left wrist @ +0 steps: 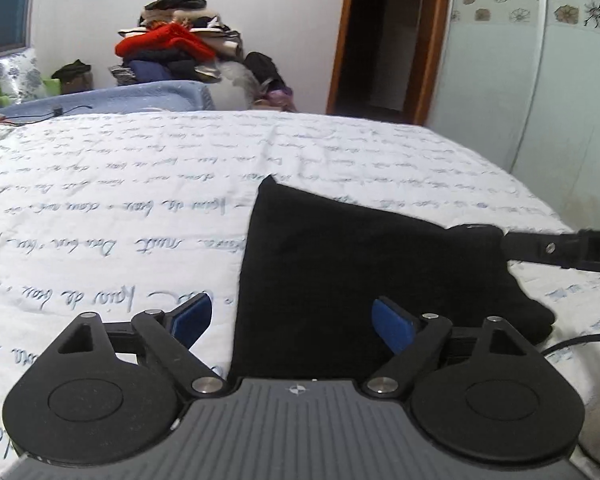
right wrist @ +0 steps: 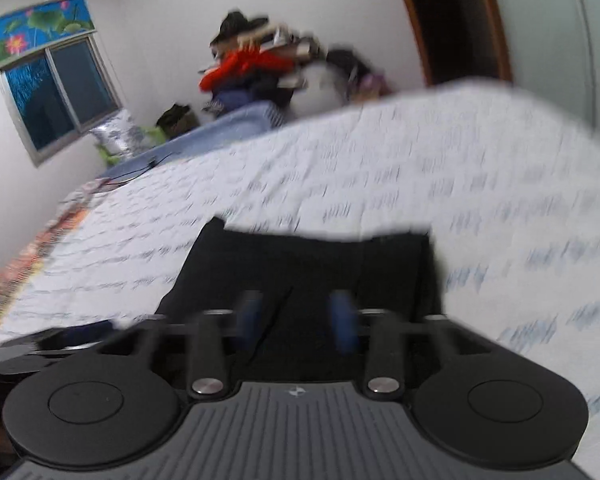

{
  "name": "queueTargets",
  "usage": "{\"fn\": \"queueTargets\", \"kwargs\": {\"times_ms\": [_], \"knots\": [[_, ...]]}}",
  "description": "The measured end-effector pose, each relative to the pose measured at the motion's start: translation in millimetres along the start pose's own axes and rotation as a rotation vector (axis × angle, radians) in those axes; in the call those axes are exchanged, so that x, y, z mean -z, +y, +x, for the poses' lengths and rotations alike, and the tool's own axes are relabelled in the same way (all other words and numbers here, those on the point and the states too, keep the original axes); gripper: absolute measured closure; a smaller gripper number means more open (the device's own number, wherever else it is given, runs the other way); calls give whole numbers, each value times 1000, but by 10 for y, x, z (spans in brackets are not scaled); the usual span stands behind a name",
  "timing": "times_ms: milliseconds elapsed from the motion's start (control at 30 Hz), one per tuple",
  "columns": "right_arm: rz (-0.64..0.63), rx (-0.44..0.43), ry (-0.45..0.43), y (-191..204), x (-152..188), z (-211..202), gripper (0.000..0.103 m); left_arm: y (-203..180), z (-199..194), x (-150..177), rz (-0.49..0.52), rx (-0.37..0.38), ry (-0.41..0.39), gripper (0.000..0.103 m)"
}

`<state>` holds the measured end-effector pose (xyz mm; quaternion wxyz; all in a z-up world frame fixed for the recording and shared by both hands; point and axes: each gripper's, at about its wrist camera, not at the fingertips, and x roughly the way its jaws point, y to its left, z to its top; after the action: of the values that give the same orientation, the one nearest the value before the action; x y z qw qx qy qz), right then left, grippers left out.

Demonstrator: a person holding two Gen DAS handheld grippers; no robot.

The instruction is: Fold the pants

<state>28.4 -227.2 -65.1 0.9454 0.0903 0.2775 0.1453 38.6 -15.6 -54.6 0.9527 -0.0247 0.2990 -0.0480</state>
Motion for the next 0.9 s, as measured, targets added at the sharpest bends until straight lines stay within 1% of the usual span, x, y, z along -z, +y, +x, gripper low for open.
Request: {"fn": "queueTargets", "kwargs": {"times_ms": [33,67,133,167,233,300,333,433,533,667,767,900], "knots": [[-33,31,-2,64,16,47,4,-5,33,27,0,-12,21,14],[-67,45,14,115,39,115,4,-12,66,58,-2,-24,37,15],[-108,61,61,155,103,274,4,-12,128,135,-8,-40,61,13],[-119,75,79,152,165,334,4,-6,144,178,-14,-45,63,12],[-109,73,124,110,289,471,4,14,179,233,-31,-46,53,11],[-139,71,58,102,413,470,1,40,206,266,-48,-56,49,5],[-143,71,47,86,446,482,0,72,227,270,-61,-56,50,4],[-141,79,43,100,453,479,0,104,230,313,-77,-59,49,1],[-136,77,37,86,457,450,0,83,211,353,-72,-65,32,1],[-139,80,43,109,456,416,0,108,216,364,-86,-53,31,1],[-117,56,49,67,425,435,0,105,207,380,-87,-51,26,1],[-82,21,21,-4,462,422,0,121,197,390,-95,-45,22,1]]}}
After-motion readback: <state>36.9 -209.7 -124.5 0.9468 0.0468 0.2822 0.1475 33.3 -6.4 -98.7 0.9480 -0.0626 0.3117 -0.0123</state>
